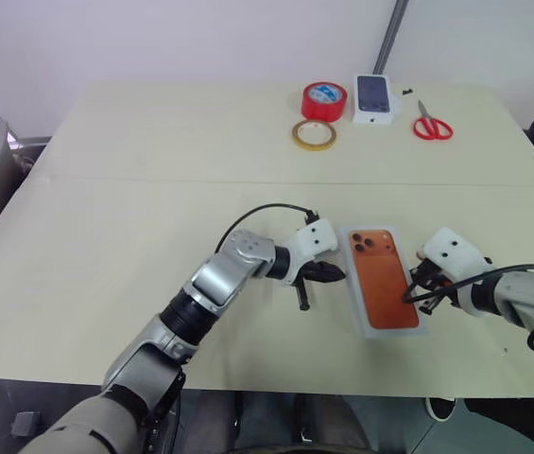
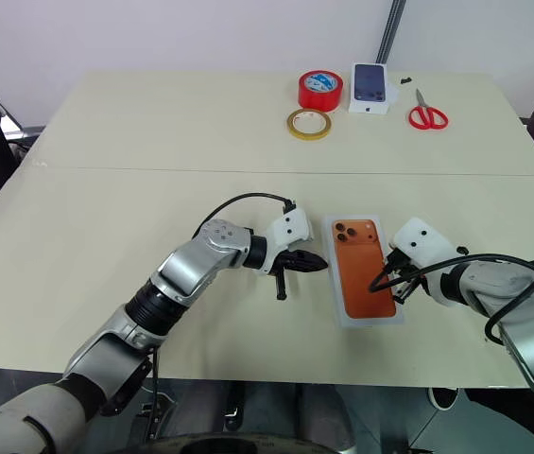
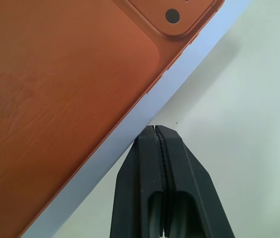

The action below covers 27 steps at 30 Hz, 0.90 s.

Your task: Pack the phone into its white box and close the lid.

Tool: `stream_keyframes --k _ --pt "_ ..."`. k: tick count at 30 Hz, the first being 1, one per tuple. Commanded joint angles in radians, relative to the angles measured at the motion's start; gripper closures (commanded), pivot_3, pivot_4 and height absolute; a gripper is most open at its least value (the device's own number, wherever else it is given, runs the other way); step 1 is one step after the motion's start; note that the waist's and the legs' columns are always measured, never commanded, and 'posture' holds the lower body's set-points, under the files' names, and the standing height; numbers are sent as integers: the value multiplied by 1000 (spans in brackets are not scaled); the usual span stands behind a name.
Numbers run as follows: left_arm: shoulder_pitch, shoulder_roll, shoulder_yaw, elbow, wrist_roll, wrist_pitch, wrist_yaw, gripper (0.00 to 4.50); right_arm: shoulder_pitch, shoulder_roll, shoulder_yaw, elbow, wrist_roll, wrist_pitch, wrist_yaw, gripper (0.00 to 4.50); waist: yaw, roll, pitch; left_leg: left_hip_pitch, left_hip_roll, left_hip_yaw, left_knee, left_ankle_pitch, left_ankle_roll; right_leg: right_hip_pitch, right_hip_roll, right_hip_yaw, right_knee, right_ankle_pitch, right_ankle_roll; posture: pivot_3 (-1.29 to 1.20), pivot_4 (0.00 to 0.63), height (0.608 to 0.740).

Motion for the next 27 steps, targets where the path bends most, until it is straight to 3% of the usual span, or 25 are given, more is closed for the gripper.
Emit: stream_keyframes --k 1,18,27 --pt "5 -10 -1 -40 -15 2 -1 4500 -1 7 -13 -21 -4 -24 2 4479 0 0 0 0 0 0 0 0 0 0 0 0 0 0 0 0 150 740" --pt "-12 1 101 -25 -58 29 40 4500 -25 -5 -31 14 -18 -51 5 4479 0 0 0 0 0 0 0 0 0 0 0 0 0 0 0 0 150 740" --pt "-10 2 36 -37 -45 15 2 4500 -40 -5 -9 11 -11 -48 26 4479 0 0 0 0 0 0 0 0 0 0 0 0 0 0 0 0 150 740"
